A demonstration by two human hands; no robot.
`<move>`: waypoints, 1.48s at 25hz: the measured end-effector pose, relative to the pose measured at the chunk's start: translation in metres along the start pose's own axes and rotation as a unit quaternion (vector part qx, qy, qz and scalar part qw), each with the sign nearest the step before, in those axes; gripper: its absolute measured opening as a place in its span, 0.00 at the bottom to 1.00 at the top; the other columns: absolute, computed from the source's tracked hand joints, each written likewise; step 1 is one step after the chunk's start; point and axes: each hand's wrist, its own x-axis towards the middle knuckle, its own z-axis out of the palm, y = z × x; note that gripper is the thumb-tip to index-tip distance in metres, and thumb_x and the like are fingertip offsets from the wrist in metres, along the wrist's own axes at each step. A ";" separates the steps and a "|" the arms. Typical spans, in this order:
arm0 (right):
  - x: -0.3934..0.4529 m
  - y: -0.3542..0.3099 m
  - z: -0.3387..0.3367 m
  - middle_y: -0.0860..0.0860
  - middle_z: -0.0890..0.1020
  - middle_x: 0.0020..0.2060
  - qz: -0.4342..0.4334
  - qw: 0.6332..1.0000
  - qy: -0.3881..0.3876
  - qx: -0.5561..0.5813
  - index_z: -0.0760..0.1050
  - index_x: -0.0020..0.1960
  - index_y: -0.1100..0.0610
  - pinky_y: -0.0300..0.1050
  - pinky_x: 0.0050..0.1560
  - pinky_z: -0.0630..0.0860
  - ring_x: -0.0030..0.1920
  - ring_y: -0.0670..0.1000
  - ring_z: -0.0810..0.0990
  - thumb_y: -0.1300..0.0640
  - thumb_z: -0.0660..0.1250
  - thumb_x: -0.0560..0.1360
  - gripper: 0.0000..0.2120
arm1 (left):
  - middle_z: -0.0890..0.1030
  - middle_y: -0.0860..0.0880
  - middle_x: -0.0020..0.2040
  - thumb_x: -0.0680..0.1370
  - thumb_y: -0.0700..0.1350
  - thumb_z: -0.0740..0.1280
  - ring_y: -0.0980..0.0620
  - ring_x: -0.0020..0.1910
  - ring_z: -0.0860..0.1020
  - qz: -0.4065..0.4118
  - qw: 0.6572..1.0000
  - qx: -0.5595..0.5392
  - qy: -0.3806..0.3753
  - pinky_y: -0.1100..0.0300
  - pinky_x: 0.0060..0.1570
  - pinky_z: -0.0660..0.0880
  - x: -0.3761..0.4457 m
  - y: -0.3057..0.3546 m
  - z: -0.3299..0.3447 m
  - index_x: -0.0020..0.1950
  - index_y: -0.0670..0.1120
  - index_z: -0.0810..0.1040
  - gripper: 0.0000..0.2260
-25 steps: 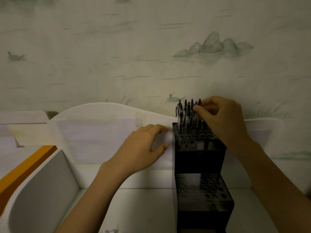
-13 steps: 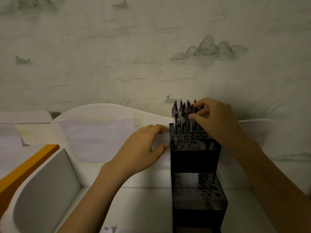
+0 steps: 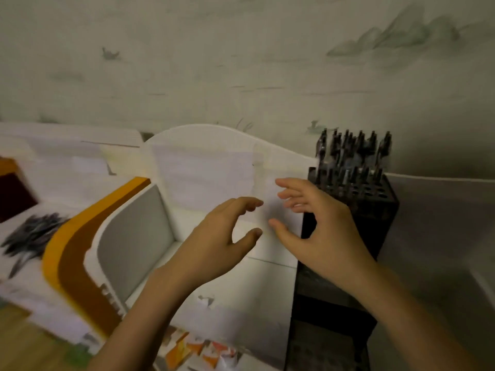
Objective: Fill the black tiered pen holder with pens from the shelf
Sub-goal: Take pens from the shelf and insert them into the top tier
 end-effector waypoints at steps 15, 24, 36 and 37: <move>0.015 -0.092 0.253 0.38 0.77 0.59 -0.020 0.974 -0.207 0.089 0.68 0.64 0.37 0.45 0.59 0.78 0.60 0.39 0.75 0.46 0.74 0.69 0.26 | 0.73 0.61 0.65 0.79 0.55 0.65 0.65 0.61 0.70 -0.170 0.980 0.031 0.098 0.67 0.57 0.71 -0.200 -0.140 -0.155 0.72 0.60 0.65 0.22; 0.058 -0.207 0.439 0.37 0.78 0.55 -0.063 0.972 -0.193 0.116 0.69 0.64 0.38 0.41 0.56 0.77 0.56 0.38 0.76 0.41 0.70 0.67 0.26 | 0.74 0.60 0.63 0.78 0.54 0.66 0.63 0.60 0.72 -0.219 0.965 0.049 0.134 0.58 0.58 0.75 -0.300 -0.288 -0.294 0.71 0.60 0.66 0.22; 0.156 -0.187 0.599 0.36 0.76 0.56 -0.019 0.982 -0.173 0.077 0.66 0.64 0.34 0.38 0.56 0.74 0.58 0.38 0.75 0.43 0.71 0.70 0.25 | 0.74 0.61 0.62 0.78 0.54 0.67 0.64 0.58 0.73 -0.224 0.967 0.029 0.118 0.66 0.54 0.74 -0.258 -0.489 -0.347 0.70 0.61 0.66 0.22; 0.165 -0.180 0.613 0.36 0.76 0.57 -0.016 0.983 -0.171 0.070 0.65 0.64 0.34 0.37 0.56 0.73 0.58 0.38 0.75 0.43 0.71 0.71 0.25 | 0.74 0.61 0.62 0.77 0.54 0.67 0.64 0.58 0.73 -0.225 0.967 0.030 0.113 0.65 0.54 0.75 -0.250 -0.509 -0.349 0.70 0.61 0.65 0.22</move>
